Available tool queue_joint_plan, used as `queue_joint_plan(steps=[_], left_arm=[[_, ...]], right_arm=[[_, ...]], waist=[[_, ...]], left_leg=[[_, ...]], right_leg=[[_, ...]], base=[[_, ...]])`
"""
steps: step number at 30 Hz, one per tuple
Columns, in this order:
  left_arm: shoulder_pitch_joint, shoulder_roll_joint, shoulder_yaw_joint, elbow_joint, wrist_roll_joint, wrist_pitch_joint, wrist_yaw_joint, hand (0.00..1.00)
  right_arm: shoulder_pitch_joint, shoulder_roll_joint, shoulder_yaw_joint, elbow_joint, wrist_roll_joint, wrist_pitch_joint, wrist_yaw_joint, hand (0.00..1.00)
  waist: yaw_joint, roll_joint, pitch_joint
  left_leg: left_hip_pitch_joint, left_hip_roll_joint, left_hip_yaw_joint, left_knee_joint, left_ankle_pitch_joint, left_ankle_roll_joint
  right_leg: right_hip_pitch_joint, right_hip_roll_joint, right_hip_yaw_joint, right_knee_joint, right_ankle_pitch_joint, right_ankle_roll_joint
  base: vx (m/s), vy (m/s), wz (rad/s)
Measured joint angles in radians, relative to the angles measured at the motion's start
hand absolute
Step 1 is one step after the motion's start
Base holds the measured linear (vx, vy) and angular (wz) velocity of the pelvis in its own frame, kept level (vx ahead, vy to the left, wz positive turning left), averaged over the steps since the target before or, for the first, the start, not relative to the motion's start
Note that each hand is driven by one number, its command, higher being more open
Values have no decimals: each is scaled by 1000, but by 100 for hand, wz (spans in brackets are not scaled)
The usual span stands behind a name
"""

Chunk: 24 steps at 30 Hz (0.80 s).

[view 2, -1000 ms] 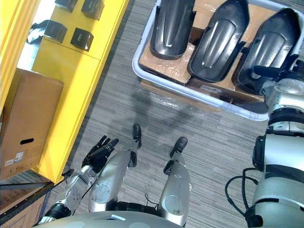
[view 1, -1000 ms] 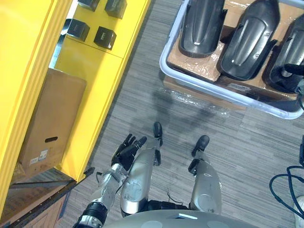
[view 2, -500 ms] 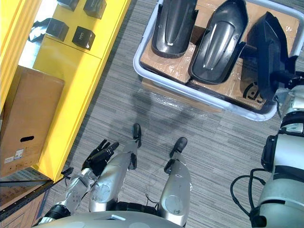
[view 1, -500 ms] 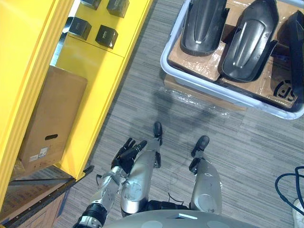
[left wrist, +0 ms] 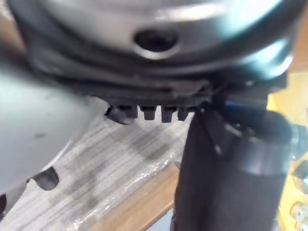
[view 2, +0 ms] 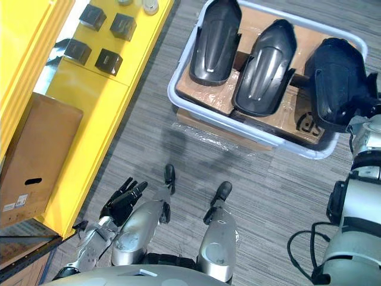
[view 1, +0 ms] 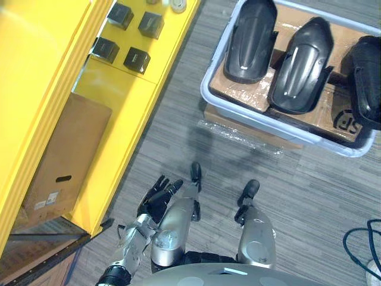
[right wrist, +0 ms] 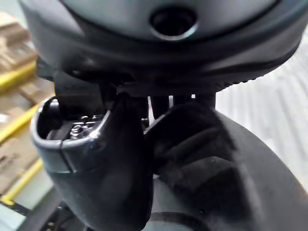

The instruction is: Walk over and take three plastic housings, then place them on the shelf

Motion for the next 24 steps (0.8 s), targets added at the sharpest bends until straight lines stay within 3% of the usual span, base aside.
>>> queue_joint_plan(steps=[3,4,7,10,12,13,18,21,24], left_arm=[[10,3,33,-90,0,-4,-1,100],[10,13,57,-150,0,-7,0,100],[-25,25,72,-271,1,1,8,100],[-81,25,61,-363,4,26,18,100],[-148,16,46,-428,3,83,31,100],[-166,13,37,-442,2,101,37,100],[-273,5,-73,-412,-93,328,52,100],[-314,-10,-170,-338,-164,411,57,100],[-326,-38,-209,-273,-237,445,107,100]], right_arm=[[78,34,-41,-158,-72,-39,-64,0],[120,99,-70,-245,-128,-63,-93,0],[233,211,-78,-402,-241,-98,-126,0],[303,287,-76,-493,-317,-125,-131,0],[356,350,-69,-561,-385,-165,-131,0],[364,360,-62,-577,-399,-172,-131,0],[412,460,3,-684,-500,-246,-130,0],[417,486,47,-708,-547,-310,-125,0],[450,487,76,-726,-575,-375,-117,0]], waist=[[-7,-24,-15],[-17,-54,-39],[-27,-101,-133],[-28,-121,-189],[-35,-123,-246],[-38,-123,-247],[-74,-129,-312],[-84,-138,-326],[-87,-144,-349]], left_leg=[[27,13,18,-3,-10,-8],[43,23,27,-3,-18,-16],[54,37,40,-3,-33,-31],[79,45,46,-3,-41,-40],[87,51,49,-2,-41,-40],[96,52,49,-2,-41,-41],[117,55,64,-2,-41,-41],[123,58,74,-3,-47,-49],[125,65,74,-3,-60,-50]], right_leg=[[37,20,11,-47,11,4],[63,36,14,-81,25,-2],[92,55,16,-139,41,-9],[124,71,16,-161,44,-10],[130,72,16,-161,43,-11],[140,72,16,-161,43,-11],[154,73,23,-161,43,-11],[153,74,25,-162,43,-11],[152,80,25,-162,41,-13]], base=[[48,-83,-19],[93,-104,-19],[120,-94,-14],[125,-66,-8],[105,-43,-7],[95,-15,-5],[39,7,-7],[-30,22,-10],[-49,9,-6]])
